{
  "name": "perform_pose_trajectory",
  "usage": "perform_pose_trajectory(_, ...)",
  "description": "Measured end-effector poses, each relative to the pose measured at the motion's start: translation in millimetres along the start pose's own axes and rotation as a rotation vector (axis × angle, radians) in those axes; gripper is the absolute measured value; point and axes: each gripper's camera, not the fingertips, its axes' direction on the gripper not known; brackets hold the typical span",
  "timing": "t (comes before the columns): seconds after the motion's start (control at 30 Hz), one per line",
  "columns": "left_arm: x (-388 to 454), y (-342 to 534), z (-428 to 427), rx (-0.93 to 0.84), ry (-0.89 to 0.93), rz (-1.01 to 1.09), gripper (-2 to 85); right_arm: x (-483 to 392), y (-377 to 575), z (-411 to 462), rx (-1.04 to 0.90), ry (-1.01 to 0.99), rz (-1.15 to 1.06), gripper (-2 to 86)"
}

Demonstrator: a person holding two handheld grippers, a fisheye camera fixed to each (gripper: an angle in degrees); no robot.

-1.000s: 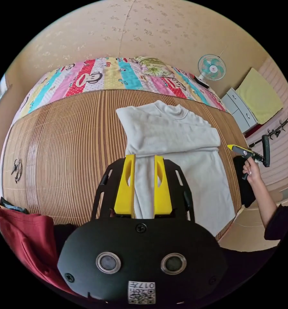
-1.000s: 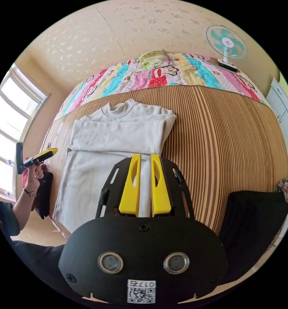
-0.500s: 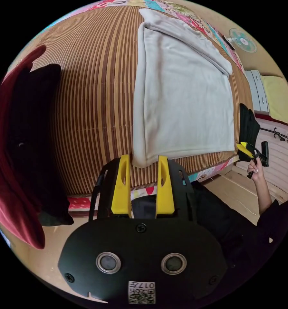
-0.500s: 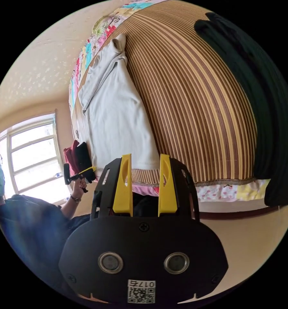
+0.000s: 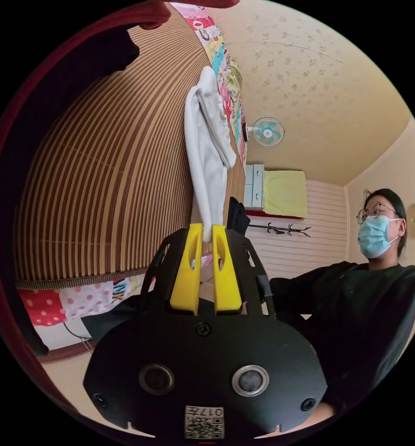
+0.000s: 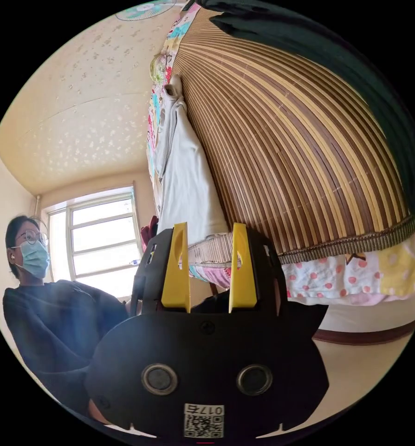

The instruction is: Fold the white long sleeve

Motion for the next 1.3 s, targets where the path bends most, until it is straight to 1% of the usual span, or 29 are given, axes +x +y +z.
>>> perform_pose_trajectory(0.1, -12.9, 2.8, -11.7, 0.019, -0.035, -0.019, 4.1, 10.2, 1.1, -5.1, 0.002, -0.03, -0.006, 11.2)
perform_pose_trajectory(0.2, -26.1, 6.7, -21.0, 0.03, -0.058, -0.039, 4.1, 10.4, -0.2, -3.2, -0.034, 0.025, -0.019, 9.0)
perform_pose_trajectory(0.27, -30.4, 9.7, -26.3, 0.029, -0.067, -0.041, 4.1, 7.0, 1.3, -5.0, -0.061, 0.119, -0.018, 6.5)
perform_pose_trajectory(0.33, -36.1, 16.9, -34.2, 0.05, -0.02, -0.056, 4.1, 4.7, 9.2, -15.2, -0.052, 0.12, -0.03, 4.8)
perform_pose_trajectory(0.4, -47.3, 39.8, -44.4, 0.081, 0.087, -0.111, 4.1, 3.5, 25.0, -31.9, -0.052, 0.072, -0.053, 4.1)
perform_pose_trajectory(0.47, -51.9, 70.1, -46.3, 0.053, 0.11, -0.153, 4.0, 3.3, 60.2, -61.7, -0.03, 0.029, -0.059, 3.5)
perform_pose_trajectory(0.5, -55.9, 95.9, -46.8, 0.032, 0.132, -0.189, 4.0, 5.1, 70.8, -69.9, -0.022, 0.019, -0.043, 3.4)
perform_pose_trajectory(0.57, -64.3, 140.4, -48.0, 0.026, 0.198, -0.266, 4.0, 16.1, 119.5, -101.3, 0.024, -0.019, 0.066, 3.1)
perform_pose_trajectory(0.6, -68.2, 168.7, -49.6, 0.067, 0.263, -0.323, 4.0, 17.8, 132.0, -108.5, 0.048, -0.044, 0.089, 3.1)
perform_pose_trajectory(0.63, -68.9, 179.8, -50.4, 0.092, 0.305, -0.342, 4.0, 18.5, 154.8, -121.9, 0.123, -0.125, 0.127, 3.0)
perform_pose_trajectory(0.67, -66.2, 193.6, -52.7, 0.145, 0.385, -0.346, 4.0, 13.9, 172.8, -131.9, 0.216, -0.231, 0.127, 3.0)
perform_pose_trajectory(0.73, -53.9, 194.9, -58.9, 0.237, 0.479, -0.277, 4.0, 1.6, 183.9, -138.2, 0.321, -0.356, 0.083, 2.9)
perform_pose_trajectory(0.8, -38.1, 168.4, -63.5, 0.346, 0.593, -0.152, 4.0, -11.7, 176.7, -137.8, 0.394, -0.445, 0.017, 2.8)
perform_pose_trajectory(0.83, -35.1, 157.9, -63.5, 0.366, 0.61, -0.127, 4.1, -19.4, 162.2, -133.3, 0.424, -0.497, -0.024, 2.8)
perform_pose_trajectory(0.9, -26.7, 108.0, -63.5, 0.426, 0.607, -0.063, 4.1, -29.0, 130.0, -123.4, 0.437, -0.543, -0.061, 2.7)
perform_pose_trajectory(0.97, -23.4, 67.3, -63.7, 0.453, 0.562, -0.021, 4.1, -43.1, 75.5, -109.8, 0.43, -0.531, -0.122, 2.7)
perform_pose_trajectory(1.1, -32.0, -21.9, -54.1, 0.507, 0.482, -0.005, 4.0, -59.5, -7.5, -86.2, 0.431, -0.473, -0.155, 2.7)
perform_pose_trajectory(1.17, -42.4, -50.7, -45.5, 0.532, 0.472, -0.019, 4.0, -65.5, -56.2, -65.9, 0.408, -0.436, -0.176, 2.9)
perform_pose_trajectory(1.3, -69.6, -93.5, -23.0, 0.589, 0.465, -0.075, 4.0, -62.1, -111.0, -35.3, 0.378, -0.413, -0.134, 3.2)
